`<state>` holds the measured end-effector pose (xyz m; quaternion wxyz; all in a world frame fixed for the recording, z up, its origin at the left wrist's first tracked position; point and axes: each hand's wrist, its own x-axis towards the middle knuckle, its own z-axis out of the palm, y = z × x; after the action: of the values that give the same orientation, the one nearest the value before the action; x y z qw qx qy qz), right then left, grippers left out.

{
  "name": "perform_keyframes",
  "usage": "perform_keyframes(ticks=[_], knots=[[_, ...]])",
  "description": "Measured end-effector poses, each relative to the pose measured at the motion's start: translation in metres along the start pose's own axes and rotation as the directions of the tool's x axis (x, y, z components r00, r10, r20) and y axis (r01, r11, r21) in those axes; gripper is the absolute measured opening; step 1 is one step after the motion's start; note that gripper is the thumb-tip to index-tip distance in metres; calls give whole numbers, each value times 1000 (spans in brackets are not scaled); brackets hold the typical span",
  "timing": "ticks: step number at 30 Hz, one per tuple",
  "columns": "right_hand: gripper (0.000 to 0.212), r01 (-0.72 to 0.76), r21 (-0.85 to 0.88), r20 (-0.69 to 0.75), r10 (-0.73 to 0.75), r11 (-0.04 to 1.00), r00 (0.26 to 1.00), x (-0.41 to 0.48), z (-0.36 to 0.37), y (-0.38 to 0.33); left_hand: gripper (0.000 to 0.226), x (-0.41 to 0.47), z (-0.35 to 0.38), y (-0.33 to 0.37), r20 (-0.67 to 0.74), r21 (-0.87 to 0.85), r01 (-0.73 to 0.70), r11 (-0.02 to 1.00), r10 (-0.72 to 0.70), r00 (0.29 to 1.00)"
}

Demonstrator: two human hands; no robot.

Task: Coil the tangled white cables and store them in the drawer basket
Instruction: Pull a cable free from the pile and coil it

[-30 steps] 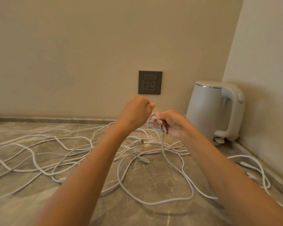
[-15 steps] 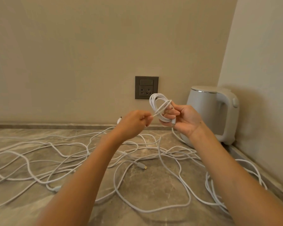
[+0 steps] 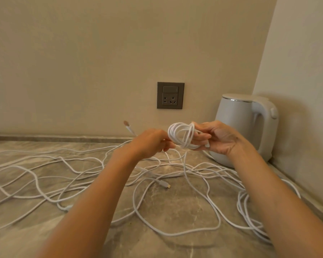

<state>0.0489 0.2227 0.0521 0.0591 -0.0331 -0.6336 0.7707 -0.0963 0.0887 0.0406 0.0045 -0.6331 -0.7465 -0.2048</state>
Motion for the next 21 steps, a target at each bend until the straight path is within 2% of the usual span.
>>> perform_keyframes(ticks=[2,4,5,8,11,14,17,21], knots=[[32,-92,-131,65,101,987,993,-2,3,-1,18,0,2,-5,8,58,29,998,-29,1000],[23,-148,-289,93,181,946,979,-1,12,-1,19,-1,0,-11,-35,99,54,994,-50,998],[29,-177,-357,78,218,917,973,1,15,-1,21,-1,-2,-11,-56,102,65,993,-60,997],[50,-280,-463,-52,289,841,956,8,23,1,23,1,-6,-6,-102,80,63,995,-55,993],[36,-329,-466,-220,252,821,942,13,26,2,25,3,-11,6,-156,57,80,995,-71,985],[27,-352,-400,-422,171,846,890,18,28,0,32,3,-18,17,-237,31,70,997,-60,970],[27,-283,-363,-537,49,888,842,22,30,-1,34,4,-17,25,-292,2,40,999,-38,956],[26,-22,-209,-646,-121,978,754,26,25,0,31,3,-12,33,-397,-122,-49,991,-4,918]])
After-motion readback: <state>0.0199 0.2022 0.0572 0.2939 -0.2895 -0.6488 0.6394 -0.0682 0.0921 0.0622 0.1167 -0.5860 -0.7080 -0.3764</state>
